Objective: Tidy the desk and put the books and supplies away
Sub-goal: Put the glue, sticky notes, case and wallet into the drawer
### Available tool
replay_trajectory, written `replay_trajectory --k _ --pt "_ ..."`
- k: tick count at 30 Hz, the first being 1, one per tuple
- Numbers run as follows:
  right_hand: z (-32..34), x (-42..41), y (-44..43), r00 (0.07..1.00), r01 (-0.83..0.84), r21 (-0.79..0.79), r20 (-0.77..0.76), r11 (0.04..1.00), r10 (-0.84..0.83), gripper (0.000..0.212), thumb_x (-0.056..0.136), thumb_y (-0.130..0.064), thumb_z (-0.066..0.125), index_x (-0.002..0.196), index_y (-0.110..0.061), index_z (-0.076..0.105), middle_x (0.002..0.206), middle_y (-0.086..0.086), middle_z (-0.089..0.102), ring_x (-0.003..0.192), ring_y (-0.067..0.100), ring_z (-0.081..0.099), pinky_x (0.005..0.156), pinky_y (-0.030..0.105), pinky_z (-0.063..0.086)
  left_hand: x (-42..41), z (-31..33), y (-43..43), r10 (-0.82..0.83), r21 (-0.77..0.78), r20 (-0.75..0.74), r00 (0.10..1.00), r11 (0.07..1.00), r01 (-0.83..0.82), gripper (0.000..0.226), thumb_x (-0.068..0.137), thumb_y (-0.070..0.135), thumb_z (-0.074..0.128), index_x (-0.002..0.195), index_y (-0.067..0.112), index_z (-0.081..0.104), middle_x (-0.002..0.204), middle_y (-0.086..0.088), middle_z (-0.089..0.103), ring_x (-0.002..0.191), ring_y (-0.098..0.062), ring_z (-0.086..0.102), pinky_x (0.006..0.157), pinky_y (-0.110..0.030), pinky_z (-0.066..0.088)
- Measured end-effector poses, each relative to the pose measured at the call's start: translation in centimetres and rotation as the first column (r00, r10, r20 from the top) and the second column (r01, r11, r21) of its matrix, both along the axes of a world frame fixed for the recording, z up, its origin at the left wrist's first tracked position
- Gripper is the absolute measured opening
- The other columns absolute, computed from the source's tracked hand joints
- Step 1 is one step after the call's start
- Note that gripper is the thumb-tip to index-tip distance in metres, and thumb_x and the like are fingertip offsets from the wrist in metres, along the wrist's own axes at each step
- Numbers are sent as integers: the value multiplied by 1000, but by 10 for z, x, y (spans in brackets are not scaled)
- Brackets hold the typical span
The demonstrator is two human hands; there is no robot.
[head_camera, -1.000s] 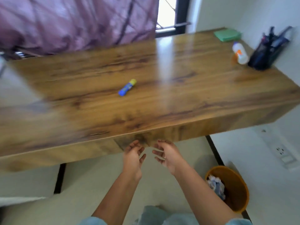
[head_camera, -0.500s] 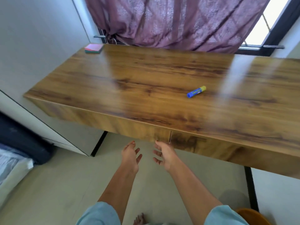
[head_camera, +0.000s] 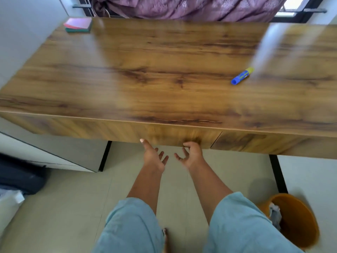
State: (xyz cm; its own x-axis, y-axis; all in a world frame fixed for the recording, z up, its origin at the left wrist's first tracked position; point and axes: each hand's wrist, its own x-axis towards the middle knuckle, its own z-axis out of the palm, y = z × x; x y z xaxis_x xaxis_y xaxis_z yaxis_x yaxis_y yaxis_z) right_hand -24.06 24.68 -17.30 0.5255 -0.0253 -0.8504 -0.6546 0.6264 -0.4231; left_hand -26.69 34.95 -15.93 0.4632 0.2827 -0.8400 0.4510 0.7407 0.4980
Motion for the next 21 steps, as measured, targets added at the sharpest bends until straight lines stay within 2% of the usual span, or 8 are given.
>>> replay_trajectory --k 5,9,11,13,16,18,20,21 --pt "-20 6 13 969 245 37 32 969 -246 53 78 14 37 123 -12 48 105 10 52 95 19 51 95 54 45 17 -8 13 53 -113 33 998 992 -49 85 81 81 19 148 28 29 144 -4 44 122 -25 51 102 -45 39" --pt "-26 3 11 956 290 76 22 954 -292 27 77 13 35 81 -10 49 83 6 48 81 16 48 97 50 45 33 -13 21 114 -131 15 993 985 -111 92 76 86 14 146 29 32 144 -1 44 124 -23 49 108 -41 35" --pt "-25 2 7 953 297 121 27 947 -302 26 79 11 36 70 -12 45 78 4 46 80 15 48 98 48 44 39 -19 23 176 -147 16 984 974 -172 97 72 89 16 143 28 38 139 -2 49 123 -22 50 106 -39 39" --pt "-26 -2 5 950 299 152 44 942 -309 26 80 10 36 67 -12 43 77 3 46 80 15 49 96 47 44 38 -25 24 183 -142 26 983 974 -178 102 68 92 15 143 28 38 138 -2 50 123 -22 50 104 -36 41" --pt "-27 -17 6 950 294 170 60 941 -308 27 80 11 35 69 -12 44 78 3 47 81 15 50 92 46 44 26 -30 23 197 -153 23 980 970 -191 103 67 93 14 146 28 33 143 -3 45 128 -24 45 107 -37 37" --pt "-28 -33 4 959 264 153 60 952 -276 24 80 10 36 79 -12 47 84 5 49 85 16 52 90 48 44 10 -32 20 225 -175 24 974 960 -217 101 70 91 16 148 27 28 145 -5 43 126 -27 46 107 -40 38" --pt "-27 -48 -2 988 137 85 53 987 -142 26 82 7 42 98 -12 49 100 7 54 100 19 56 90 51 45 -11 -32 21 202 -188 39 979 963 -192 96 75 87 17 149 27 24 148 -6 39 128 -29 45 108 -43 38" --pt "-24 -54 -5 1000 -5 13 20 1000 5 27 86 2 46 108 -13 48 111 8 56 110 22 56 91 51 44 -20 -30 23 189 -179 49 981 968 -177 92 78 85 17 150 27 23 150 -5 37 131 -29 43 108 -44 38"
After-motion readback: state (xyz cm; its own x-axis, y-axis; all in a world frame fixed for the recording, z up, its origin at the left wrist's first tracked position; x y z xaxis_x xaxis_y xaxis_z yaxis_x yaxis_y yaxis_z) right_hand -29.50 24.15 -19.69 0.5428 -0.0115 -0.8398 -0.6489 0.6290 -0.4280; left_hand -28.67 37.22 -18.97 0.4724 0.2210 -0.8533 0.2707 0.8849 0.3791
